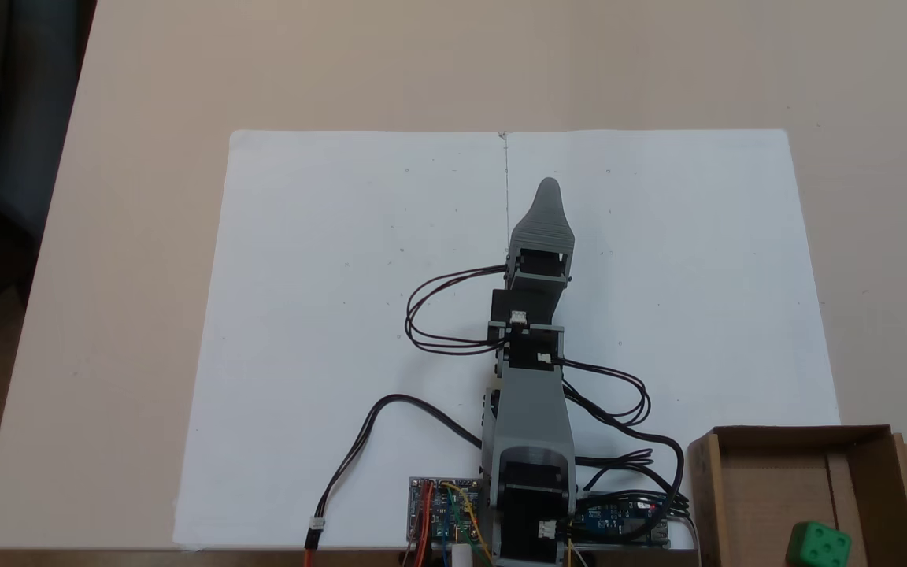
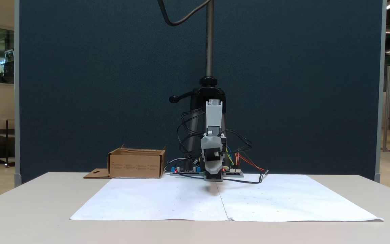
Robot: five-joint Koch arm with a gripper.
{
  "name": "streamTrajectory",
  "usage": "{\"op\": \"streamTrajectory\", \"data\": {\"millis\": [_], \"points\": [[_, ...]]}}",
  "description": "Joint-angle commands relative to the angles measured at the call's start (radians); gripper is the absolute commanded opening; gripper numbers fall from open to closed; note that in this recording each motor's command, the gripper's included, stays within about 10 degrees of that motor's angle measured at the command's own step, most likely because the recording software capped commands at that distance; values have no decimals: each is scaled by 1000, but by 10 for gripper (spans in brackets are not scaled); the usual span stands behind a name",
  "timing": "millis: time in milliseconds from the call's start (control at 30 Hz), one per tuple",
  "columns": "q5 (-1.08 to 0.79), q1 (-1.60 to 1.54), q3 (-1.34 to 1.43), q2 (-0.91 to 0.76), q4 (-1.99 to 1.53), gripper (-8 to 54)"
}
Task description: Grasp a green dice and put it in the bin.
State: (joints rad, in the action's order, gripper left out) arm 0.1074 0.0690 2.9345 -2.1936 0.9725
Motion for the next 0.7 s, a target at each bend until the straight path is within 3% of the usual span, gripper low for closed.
{"op": "streamTrajectory", "data": {"millis": [0,667], "points": [[-23,12,-5,-29,167,517],[-120,15,198,-158,676,523]]}}
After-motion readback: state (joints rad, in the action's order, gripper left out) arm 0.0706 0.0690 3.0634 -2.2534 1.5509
